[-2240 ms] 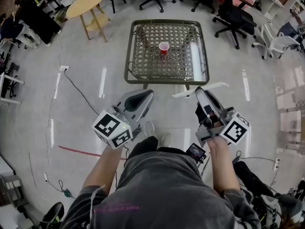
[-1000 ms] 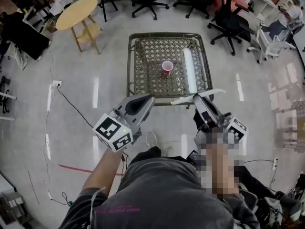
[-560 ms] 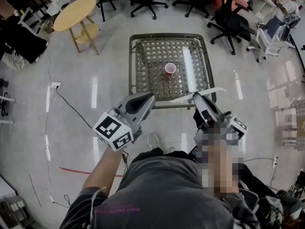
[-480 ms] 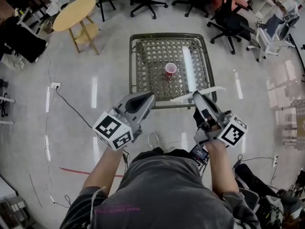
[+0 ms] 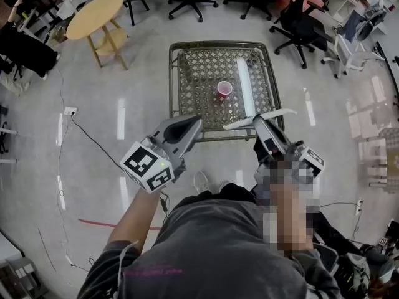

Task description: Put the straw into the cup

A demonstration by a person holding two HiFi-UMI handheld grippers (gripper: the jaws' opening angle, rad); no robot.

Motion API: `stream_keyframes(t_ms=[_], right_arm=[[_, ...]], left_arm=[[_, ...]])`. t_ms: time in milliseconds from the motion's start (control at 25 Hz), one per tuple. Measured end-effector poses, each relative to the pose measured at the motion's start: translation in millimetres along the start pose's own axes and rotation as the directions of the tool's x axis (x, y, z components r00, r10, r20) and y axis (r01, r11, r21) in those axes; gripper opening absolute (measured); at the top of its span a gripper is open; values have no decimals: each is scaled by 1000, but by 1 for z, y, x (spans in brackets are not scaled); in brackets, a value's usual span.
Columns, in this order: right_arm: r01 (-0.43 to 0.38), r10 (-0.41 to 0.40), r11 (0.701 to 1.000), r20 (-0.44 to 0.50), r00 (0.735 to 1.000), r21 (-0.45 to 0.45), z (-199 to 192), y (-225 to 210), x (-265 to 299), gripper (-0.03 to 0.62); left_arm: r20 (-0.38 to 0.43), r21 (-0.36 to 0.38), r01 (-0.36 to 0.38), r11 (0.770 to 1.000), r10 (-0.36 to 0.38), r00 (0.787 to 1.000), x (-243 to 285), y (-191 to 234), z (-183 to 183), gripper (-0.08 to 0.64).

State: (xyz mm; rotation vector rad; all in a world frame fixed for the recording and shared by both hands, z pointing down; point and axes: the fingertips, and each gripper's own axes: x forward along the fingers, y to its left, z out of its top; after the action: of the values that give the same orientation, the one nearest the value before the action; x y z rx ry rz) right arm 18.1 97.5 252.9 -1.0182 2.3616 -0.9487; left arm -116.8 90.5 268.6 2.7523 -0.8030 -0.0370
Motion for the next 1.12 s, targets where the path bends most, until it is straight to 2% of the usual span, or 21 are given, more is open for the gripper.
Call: stream_keyframes(t_ms=[440,1120], right_arm=[[-3,3,1000,4,1000,14,8,-11,8,46],[-19,22,998,-52,998,57,46,-85,45,46]], left_arm=[[-17,1,1,1000,-1,1000,14,8,2,11],[-62,-17,-51,999,50,997,84,51,-4,11]])
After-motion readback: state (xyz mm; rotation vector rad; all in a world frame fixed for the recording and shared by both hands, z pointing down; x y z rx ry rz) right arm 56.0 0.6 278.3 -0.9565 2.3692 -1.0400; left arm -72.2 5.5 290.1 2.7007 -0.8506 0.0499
